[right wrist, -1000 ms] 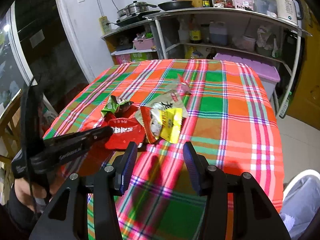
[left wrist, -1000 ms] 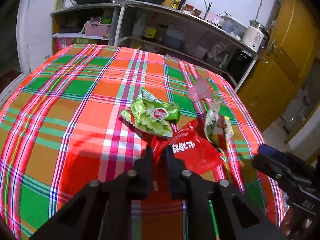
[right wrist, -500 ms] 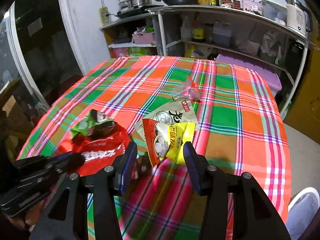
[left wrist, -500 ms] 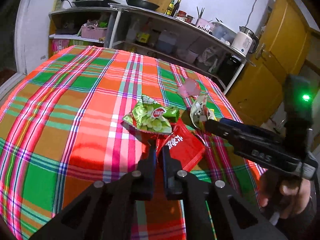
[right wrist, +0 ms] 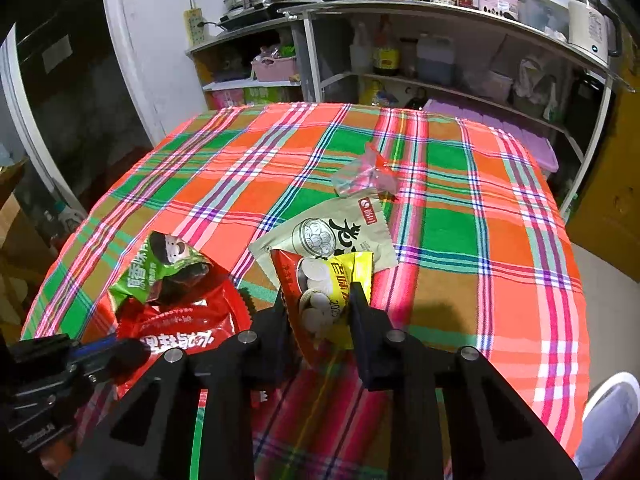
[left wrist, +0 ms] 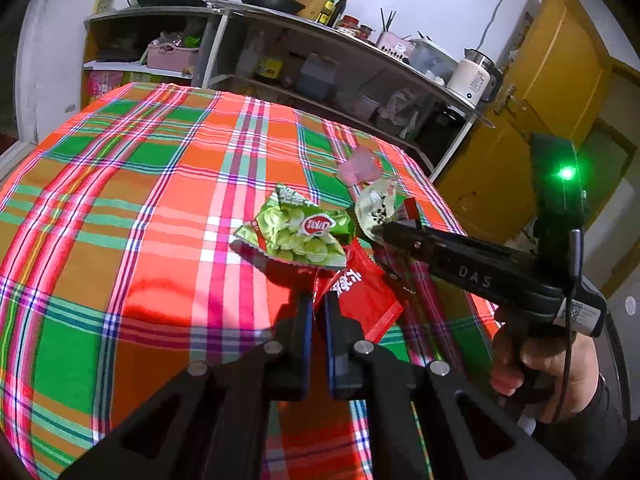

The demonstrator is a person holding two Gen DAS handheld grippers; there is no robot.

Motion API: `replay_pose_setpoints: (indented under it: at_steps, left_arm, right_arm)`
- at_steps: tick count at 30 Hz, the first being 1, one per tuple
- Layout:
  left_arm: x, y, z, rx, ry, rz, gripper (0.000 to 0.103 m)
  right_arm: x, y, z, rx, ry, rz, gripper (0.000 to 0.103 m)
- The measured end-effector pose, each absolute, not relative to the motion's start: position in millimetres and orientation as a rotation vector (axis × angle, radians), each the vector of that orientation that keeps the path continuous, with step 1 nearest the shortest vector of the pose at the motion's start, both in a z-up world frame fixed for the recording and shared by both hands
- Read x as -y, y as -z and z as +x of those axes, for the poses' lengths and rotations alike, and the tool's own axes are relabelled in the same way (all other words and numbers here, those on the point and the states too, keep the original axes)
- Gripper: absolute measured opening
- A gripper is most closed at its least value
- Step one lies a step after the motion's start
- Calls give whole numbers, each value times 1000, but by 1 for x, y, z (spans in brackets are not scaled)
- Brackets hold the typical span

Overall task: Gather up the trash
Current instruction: 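Grasp the red bag with the left tool while the right tool grasps the yellow snack packet, then carry the red bag and yellow packet to the bin and open both tools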

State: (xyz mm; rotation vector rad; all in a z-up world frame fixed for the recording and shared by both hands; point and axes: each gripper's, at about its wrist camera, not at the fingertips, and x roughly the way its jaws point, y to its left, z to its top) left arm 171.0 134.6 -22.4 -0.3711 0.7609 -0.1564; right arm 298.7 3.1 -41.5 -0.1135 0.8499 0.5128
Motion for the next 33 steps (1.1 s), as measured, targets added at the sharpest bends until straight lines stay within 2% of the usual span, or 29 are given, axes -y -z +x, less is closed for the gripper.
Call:
replay_pose_setpoints:
  at_steps: [14,24,33]
  left_arm:
    - [-89,9,149,-762,256,-355,5]
    - [-46,12,141,-829,373,-367,5]
    - [-20,-1,128,-810,344,-270,5]
  right_arm:
    - [48,16,249,-800,-495,-55,27]
    - [96,5,222,-774,-441,1,27]
    - [127,-5,202,-746,-416,37,27]
